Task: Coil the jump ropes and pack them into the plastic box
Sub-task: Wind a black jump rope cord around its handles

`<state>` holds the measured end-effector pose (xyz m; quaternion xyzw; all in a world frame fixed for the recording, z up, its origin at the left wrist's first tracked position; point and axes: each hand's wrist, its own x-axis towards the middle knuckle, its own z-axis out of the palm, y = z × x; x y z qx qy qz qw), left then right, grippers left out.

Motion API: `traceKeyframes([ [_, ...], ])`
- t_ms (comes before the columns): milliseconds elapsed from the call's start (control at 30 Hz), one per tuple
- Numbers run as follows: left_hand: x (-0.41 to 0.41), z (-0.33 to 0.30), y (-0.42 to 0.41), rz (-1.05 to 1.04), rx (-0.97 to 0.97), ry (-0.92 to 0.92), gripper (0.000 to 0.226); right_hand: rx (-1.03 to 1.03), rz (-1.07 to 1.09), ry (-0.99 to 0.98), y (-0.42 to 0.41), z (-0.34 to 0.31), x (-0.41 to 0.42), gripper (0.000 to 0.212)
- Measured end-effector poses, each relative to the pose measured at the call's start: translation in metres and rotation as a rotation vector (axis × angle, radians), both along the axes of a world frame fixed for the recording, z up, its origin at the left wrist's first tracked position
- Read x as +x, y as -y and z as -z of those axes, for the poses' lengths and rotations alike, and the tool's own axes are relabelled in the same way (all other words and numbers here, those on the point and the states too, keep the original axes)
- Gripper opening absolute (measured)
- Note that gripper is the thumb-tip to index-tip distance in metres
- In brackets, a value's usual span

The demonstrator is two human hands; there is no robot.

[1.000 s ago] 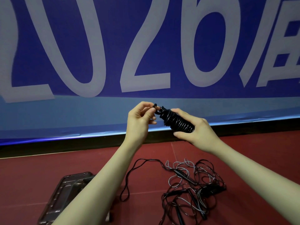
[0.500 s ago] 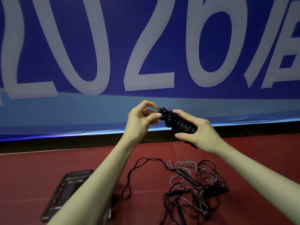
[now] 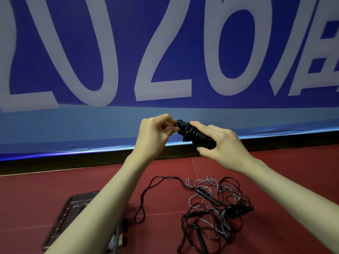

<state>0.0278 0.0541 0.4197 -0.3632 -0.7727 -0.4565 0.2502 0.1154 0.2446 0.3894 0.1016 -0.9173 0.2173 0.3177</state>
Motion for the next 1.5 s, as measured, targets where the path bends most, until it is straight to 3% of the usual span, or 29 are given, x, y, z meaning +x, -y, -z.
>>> traceKeyframes([
  [300, -0.003, 0.008, -0.003, -0.003, -0.083, -0.242, 0.023, 0.100, 0.060, -0.017, 0.001, -0.001, 0.000, 0.070],
  [467, -0.003, 0.013, -0.012, -0.064, -0.051, -0.271, 0.047, 0.137, 0.086, -0.048, 0.004, -0.004, -0.001, 0.070],
  [633, 0.001, 0.019, -0.018, -0.105, 0.030, -0.210, 0.041, 0.117, 0.114, -0.048, 0.007, -0.005, -0.003, 0.070],
  [733, 0.003, 0.025, -0.020, -0.148, 0.026, -0.175, 0.027, 0.119, 0.129, -0.038, 0.008, -0.003, -0.003, 0.070],
  [900, 0.002, 0.027, -0.023, -0.114, 0.171, -0.041, 0.014, 0.086, 0.123, -0.043, 0.008, -0.001, -0.005, 0.070],
  [1167, -0.002, 0.031, -0.023, -0.087, 0.104, -0.110, 0.024, 0.191, 0.184, -0.057, 0.012, 0.000, -0.006, 0.072],
  [1500, -0.005, 0.034, -0.022, -0.178, -0.166, -0.245, 0.036, 0.299, 0.221, -0.049, 0.017, 0.003, -0.005, 0.074],
])
